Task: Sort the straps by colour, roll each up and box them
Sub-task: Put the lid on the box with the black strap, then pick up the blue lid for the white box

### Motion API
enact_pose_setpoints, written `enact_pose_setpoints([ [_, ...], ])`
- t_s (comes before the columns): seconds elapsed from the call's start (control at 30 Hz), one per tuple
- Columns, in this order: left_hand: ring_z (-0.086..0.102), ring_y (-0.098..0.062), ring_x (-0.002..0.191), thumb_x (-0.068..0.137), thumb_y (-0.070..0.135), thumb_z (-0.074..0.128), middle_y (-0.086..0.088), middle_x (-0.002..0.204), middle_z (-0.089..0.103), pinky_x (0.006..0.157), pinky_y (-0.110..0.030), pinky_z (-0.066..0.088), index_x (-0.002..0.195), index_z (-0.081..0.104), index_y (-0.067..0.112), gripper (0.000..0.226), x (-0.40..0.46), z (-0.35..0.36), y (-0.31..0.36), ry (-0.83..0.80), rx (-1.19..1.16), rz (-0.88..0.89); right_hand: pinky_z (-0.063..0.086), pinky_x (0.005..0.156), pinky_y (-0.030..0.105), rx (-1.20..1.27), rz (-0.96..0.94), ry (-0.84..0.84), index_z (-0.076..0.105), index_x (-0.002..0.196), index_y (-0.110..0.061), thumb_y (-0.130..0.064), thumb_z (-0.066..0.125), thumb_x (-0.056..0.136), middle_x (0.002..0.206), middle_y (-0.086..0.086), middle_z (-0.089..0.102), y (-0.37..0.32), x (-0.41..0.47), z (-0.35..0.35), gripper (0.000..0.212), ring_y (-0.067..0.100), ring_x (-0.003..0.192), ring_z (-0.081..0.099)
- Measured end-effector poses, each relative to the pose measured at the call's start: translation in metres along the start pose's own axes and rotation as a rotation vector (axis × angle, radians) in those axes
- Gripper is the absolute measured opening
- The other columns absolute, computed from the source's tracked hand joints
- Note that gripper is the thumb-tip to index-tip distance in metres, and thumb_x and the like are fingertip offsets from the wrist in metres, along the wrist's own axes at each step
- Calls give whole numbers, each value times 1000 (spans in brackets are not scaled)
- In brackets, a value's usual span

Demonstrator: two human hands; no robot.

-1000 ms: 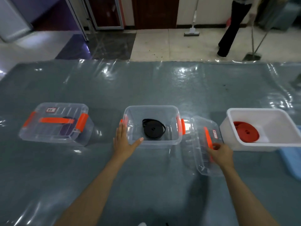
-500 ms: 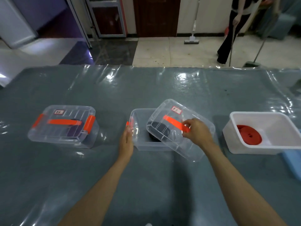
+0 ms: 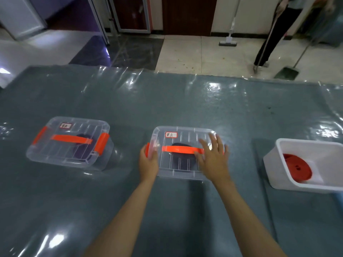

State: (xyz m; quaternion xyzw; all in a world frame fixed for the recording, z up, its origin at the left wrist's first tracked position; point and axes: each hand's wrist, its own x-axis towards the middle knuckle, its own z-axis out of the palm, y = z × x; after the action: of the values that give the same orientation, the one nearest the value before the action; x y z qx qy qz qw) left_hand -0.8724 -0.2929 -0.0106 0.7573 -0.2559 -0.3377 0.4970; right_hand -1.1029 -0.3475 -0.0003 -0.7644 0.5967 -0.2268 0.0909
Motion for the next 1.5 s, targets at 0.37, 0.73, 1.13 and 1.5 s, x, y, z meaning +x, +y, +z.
enact_pose_setpoints([
  [0.37,70,-23,124,99,6,65,-7,135,72,103,-32,52,132,74,12,34,-18,6,9,247,138,260,55,72,35,497,492,274,65,142,-30,-28,64,102,80,-5,69,10,-28,0,40,14,71,62],
  [0.73,42,-29,149,110,20,47,-7,168,38,115,-45,40,157,46,15,48,-55,-53,23,-161,864,505,50,90,34,230,218,-141,61,137,-15,-30,61,105,128,4,66,19,-53,-59,36,25,110,66],
  [1.13,69,-28,71,51,10,94,-3,78,68,61,-37,56,77,70,18,36,-191,-55,-7,-359,1088,871,58,77,39,-98,152,-169,78,110,-17,-15,72,94,111,1,76,17,-192,-99,17,28,100,73],
  [1.5,67,-28,103,86,16,67,-3,107,68,85,-40,52,105,69,22,20,-249,76,21,-513,1143,922,57,81,40,-177,328,-216,74,117,-24,-29,62,100,123,-4,72,135,-212,-163,21,25,108,70],
])
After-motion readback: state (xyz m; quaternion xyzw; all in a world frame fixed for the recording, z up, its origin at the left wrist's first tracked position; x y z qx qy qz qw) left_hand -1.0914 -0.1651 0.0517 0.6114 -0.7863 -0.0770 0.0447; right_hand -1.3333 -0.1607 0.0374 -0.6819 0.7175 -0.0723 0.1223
